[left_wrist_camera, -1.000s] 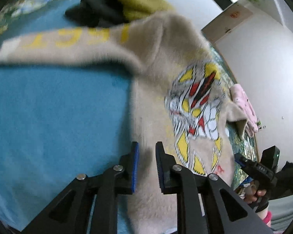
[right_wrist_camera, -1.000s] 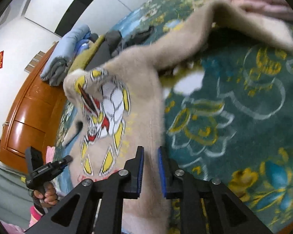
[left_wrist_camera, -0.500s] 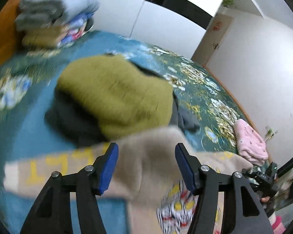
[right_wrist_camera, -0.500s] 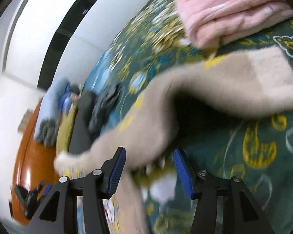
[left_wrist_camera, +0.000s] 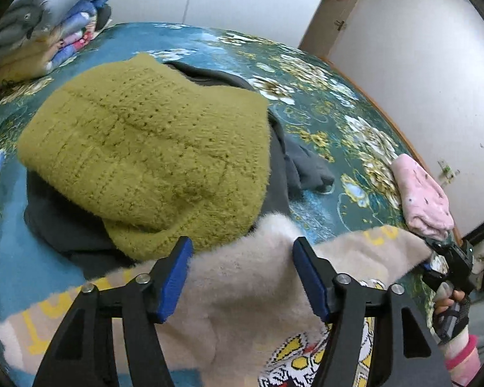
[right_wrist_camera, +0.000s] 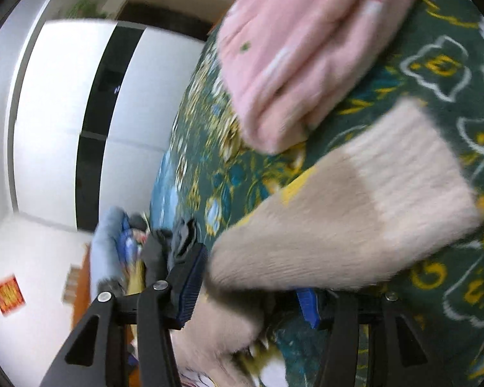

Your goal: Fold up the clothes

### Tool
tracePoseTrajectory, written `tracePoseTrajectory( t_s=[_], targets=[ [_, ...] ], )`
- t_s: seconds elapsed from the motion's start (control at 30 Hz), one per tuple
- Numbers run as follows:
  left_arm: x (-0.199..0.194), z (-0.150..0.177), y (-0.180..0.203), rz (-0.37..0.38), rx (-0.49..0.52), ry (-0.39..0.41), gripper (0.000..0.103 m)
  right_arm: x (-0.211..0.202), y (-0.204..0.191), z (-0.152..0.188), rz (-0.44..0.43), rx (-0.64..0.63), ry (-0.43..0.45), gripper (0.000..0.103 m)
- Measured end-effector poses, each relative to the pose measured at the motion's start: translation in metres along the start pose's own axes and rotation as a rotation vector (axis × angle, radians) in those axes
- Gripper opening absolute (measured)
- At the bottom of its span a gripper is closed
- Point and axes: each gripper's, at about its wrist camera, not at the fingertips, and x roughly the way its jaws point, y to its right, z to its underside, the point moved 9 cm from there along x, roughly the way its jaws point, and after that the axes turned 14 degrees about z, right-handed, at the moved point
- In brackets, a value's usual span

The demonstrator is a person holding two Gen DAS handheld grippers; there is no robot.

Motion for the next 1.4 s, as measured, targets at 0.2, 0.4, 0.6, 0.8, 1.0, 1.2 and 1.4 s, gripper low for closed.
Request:
tracePoseTrajectory(
  t_s=[0.2,0.4,0.6,0.8,1.0,1.2,1.4],
  targets=[
    [-0.002,0.005,0.008,-0.073,0.082,0.015,0.030,-0.003,0.008,-0.008,-0.017,0.094,0.030,0.030],
    [-0.043,-0.004,0.047,-0.008,0.234,0.238,0.025,-0.041,-0.048,-0.015,-0.032,-0.184,0.154,0.011],
    [-0.024,-0.008,0.029,-0.140,0.267,0.225,0.026,-0.079,-0.081,-0.030,-0.061,-0.381,0.320,0.011],
    [0.013,-0.005,0.020,-0.296,0.299,0.156,0.034,-0.005,-0.013,-0.039,0.203,-0.305,0.165,0.011],
    [-0.019,-0.004,0.049,-0.362,0.313,0.188,0.039,0.002,0.007,-0.041,0.210,-0.242,0.134,0.011],
    [0.023,0.033,0.129,-0.022,0.353,0.061,0.039,-0.001,0.004,-0.042,0.204,-0.241,0.134,0.011],
    [0.093,0.070,0.093,-0.083,0.198,-0.109,0.039,-0.017,-0.003,-0.041,0.164,-0.267,0.161,0.011]
  ],
)
